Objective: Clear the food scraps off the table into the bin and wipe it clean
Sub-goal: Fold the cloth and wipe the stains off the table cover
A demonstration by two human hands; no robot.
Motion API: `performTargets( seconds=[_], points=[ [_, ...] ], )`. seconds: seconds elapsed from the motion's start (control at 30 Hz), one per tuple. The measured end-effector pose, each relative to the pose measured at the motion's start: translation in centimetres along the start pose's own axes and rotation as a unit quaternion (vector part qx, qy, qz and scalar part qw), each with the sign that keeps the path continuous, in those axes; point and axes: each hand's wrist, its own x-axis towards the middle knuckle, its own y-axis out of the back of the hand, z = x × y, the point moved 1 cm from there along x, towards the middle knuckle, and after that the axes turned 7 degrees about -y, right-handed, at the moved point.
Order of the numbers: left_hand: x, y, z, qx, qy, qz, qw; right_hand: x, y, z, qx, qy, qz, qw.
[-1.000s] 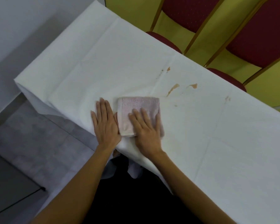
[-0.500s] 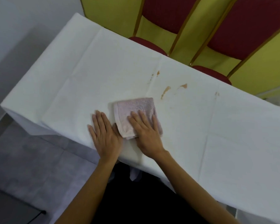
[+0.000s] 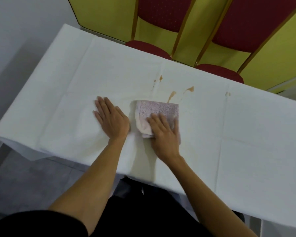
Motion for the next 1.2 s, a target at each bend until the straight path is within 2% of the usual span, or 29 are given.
performTargets(
  seconds=[0.1,0.17,0.3,0.5,0.63,0.73,0.8,0.87,0.93,1.0,1.07,1.13,1.2],
  points=[
    [-0.3,-0.5,0.2,0.031,-0.012,0.032,0.999,1.7,0.9,3.8,0.019,-0.052,0.025,0.998],
    [-0.5,-0.5,0.1,0.034,-0.014,0.037,0.999,1.9,0.9,3.4,0.021,-0.067,0.023,0.997],
    [-0.2,-0.4,0.3,0.046,-0.004,0.041,0.998,3.2,-0.6,-0.9,-0.009,0.012,-0.044,0.999],
    [-0.2,-0.9,-0.2,0.054,-0.029,0.017,0.998,11.5,-0.8,-4.9,0.0,0.145,-0.13,0.981],
    [-0.2,-0.7,0.1,0.058,-0.022,0.03,0.998,10.1,-0.1,-1.7,0.027,0.157,-0.089,0.983],
    [-0.2,-0.7,0.3,0.065,-0.016,0.038,0.997,7.5,0.6,5.0,0.052,0.058,-0.027,0.997],
    [-0.3,-0.7,0.3,0.066,-0.014,0.023,0.997,6.6,1.8,9.3,0.043,-0.061,0.023,0.997],
    [-0.1,-0.7,0.4,0.065,-0.008,0.013,0.998,6.9,2.2,10.3,0.024,-0.179,0.041,0.983],
    [0.1,-0.6,0.7,0.059,0.001,0.003,0.998,7.8,1.7,8.1,0.022,-0.223,0.044,0.973],
    [0.6,-0.4,1.1,0.039,0.025,-0.014,0.999,9.0,0.8,4.7,0.029,-0.171,0.019,0.985],
    [1.5,-0.2,2.3,0.006,0.044,-0.028,0.999,9.9,-0.2,2.0,0.023,-0.068,-0.018,0.997],
    [2.9,-0.1,4.2,-0.018,0.015,-0.029,0.999,10.6,-0.4,1.6,0.001,0.001,-0.039,0.999],
    [4.0,-0.7,5.8,-0.028,-0.024,-0.036,0.999,11.2,0.4,3.6,-0.017,0.015,-0.043,0.999]
  ],
)
